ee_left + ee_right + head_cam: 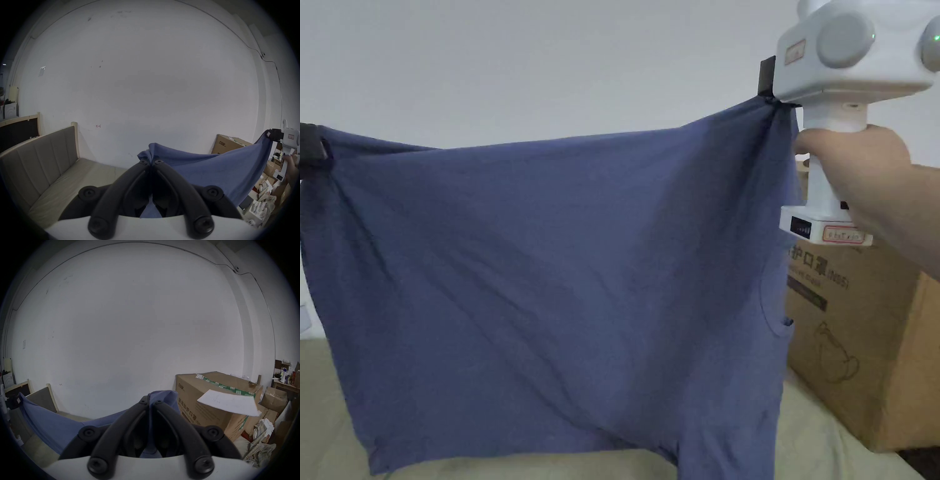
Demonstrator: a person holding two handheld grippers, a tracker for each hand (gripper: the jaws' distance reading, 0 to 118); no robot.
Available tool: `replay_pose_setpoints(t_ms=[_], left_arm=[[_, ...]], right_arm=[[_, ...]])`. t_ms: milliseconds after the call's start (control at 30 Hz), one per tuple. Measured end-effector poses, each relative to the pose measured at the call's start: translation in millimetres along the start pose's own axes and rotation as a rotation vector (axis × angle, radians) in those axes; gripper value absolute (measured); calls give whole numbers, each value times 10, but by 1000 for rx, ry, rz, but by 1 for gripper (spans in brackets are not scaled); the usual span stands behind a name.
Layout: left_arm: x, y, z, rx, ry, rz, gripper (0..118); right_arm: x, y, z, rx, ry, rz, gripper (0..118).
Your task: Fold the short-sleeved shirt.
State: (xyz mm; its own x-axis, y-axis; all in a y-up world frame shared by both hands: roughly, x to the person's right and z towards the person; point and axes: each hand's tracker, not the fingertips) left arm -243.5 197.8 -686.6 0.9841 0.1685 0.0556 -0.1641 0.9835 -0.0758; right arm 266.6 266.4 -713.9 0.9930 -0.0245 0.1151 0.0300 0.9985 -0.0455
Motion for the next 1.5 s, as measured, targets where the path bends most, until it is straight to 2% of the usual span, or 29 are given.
replay_pose_setpoints(t_ms=[67,167,267,333,467,567,633,733,800,967,1033,1133,1167,1200,1233,1267,1300,1433,1500], left_arm=[[-8,-290,-54,-36,14,5,0],[-103,-1019,-138,-237,15,77,0],[-220,-2037,-19,-481,12,121,0],[-299,-2813,272,-641,2,110,0],[-407,-3698,1110,-817,-33,156,0],[-510,-3979,1760,-920,-38,158,0],[-684,-4000,2130,-906,-42,159,0],[-764,-3855,2683,-904,-54,121,0],[-812,-3759,2936,-919,-67,102,0],[-774,-3608,3440,-997,-111,35,0],[-731,-3626,3543,-1002,-116,43,0],[-725,-3662,3554,-998,-105,68,0],[-728,-3660,3550,-995,-98,81,4],[-737,-3645,3547,-989,-91,94,16],[-760,-3623,3542,-979,-80,103,43],[-754,-3624,3542,-981,-71,109,88],[-783,-3611,3548,-980,-61,127,105],[-835,-3444,3618,-931,-19,145,106],[-793,-3327,3687,-873,-5,128,106]], right_arm=[[10,-362,-82,-64,10,9,0],[72,-1290,-125,-202,7,19,0],[192,-2542,41,-459,9,-23,0],[356,-3475,369,-702,43,-69,0],[686,-4628,1263,-989,80,-26,0],[914,-4861,2187,-1037,162,-59,0],[1047,-4782,2761,-1015,184,-76,0],[1272,-4609,3338,-1009,229,-110,0],[1367,-4497,3640,-1012,223,-137,0],[1553,-4453,4021,-1078,206,-290,0],[1539,-4523,4048,-1074,196,-272,0],[1456,-4575,3977,-1083,104,-253,2],[1430,-4575,3946,-1083,108,-261,5],[1414,-4550,3925,-1079,111,-267,15],[1394,-4516,3900,-1079,110,-268,38],[1377,-4490,3884,-1085,104,-262,77],[1366,-4440,3876,-1090,92,-246,91],[1306,-4133,3902,-1001,82,-141,93],[1263,-3953,3943,-919,86,-153,93]])
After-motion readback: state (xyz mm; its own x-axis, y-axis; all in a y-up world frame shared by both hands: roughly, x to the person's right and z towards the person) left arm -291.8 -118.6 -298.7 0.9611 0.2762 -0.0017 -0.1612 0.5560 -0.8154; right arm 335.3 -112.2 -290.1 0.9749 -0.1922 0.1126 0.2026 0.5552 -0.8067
